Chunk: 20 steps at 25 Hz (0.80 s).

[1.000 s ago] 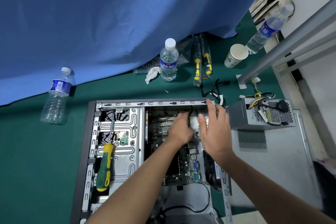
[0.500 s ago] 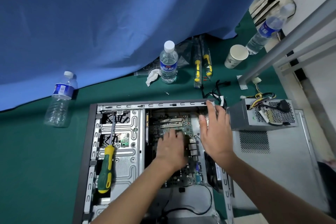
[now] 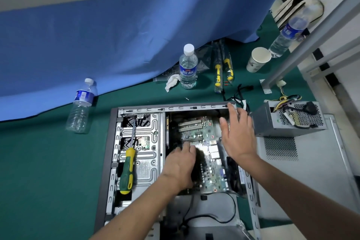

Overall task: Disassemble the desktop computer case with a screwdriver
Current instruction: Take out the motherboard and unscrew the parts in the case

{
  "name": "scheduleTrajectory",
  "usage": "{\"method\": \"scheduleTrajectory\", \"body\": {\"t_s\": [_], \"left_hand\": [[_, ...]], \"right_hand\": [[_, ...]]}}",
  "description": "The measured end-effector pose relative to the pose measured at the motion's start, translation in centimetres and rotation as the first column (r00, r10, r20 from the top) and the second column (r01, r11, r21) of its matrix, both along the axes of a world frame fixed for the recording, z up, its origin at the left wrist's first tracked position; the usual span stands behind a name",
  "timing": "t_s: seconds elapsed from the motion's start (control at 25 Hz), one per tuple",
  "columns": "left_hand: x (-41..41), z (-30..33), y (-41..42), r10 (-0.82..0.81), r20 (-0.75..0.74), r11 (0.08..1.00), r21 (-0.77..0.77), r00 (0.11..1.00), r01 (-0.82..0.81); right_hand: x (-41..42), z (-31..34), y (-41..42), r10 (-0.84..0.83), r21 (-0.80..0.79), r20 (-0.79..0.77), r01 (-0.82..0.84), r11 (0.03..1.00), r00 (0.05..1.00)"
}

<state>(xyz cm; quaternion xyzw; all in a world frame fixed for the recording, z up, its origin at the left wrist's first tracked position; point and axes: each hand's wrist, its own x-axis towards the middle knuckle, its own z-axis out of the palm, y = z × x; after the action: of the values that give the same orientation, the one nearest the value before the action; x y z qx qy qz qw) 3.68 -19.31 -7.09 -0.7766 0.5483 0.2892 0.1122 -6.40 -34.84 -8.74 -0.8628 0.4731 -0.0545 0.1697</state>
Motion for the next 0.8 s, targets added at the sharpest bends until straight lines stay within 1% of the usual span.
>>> {"method": "scheduleTrajectory", "body": {"t_s": [0.12, 0.28, 0.48, 0.56, 0.6, 0.68, 0.72, 0.76, 0.8], "left_hand": [[0.5, 1.2, 0.7, 0.061, -0.052, 0.997, -0.048, 0.997, -0.064], [-0.2, 2.0, 2.3, 0.167, -0.155, 0.98, -0.082, 0.974, -0.182], [-0.6, 2.9, 3.7, 0.167, -0.19, 0.971, -0.136, 0.967, -0.194], [-0.5, 3.4, 4.0, 0.159, -0.21, 0.969, -0.154, 0.965, -0.193], [-0.3, 3.6, 4.2, 0.157, -0.228, 0.967, -0.161, 0.961, -0.196], [0.1, 4.0, 4.6, 0.164, -0.269, 0.961, -0.176, 0.949, -0.215], [0.3, 4.2, 4.7, 0.171, -0.293, 0.955, -0.185, 0.941, -0.232], [0.5, 4.4, 4.9, 0.184, -0.325, 0.946, -0.197, 0.928, -0.256], [0.6, 4.5, 5.0, 0.198, -0.363, 0.934, -0.211, 0.91, -0.287]], "right_hand": [[0.0, 0.2, 0.1, 0.001, 0.013, 0.006, -0.001, 1.0, 1.0], [-0.1, 0.3, 0.0, -0.004, 0.04, 0.04, 0.002, 0.999, 0.999], [-0.3, 0.7, 0.1, -0.005, 0.126, 0.041, 0.0, 0.992, 0.999], [-0.3, 1.9, -0.1, 0.008, 0.185, 0.031, -0.014, 0.983, 0.999], [-0.5, 2.8, -0.1, 0.007, 0.21, 0.053, -0.018, 0.978, 0.999], [-1.7, 4.9, 0.6, 0.051, 0.23, 0.183, -0.093, 0.969, 0.982], [-2.5, 6.1, 1.2, 0.12, 0.258, 0.245, -0.184, 0.948, 0.962], [-3.2, 7.4, 2.1, 0.229, 0.309, 0.245, -0.3, 0.903, 0.942], [-3.6, 8.4, 3.0, 0.361, 0.352, 0.173, -0.4, 0.846, 0.916]]}}
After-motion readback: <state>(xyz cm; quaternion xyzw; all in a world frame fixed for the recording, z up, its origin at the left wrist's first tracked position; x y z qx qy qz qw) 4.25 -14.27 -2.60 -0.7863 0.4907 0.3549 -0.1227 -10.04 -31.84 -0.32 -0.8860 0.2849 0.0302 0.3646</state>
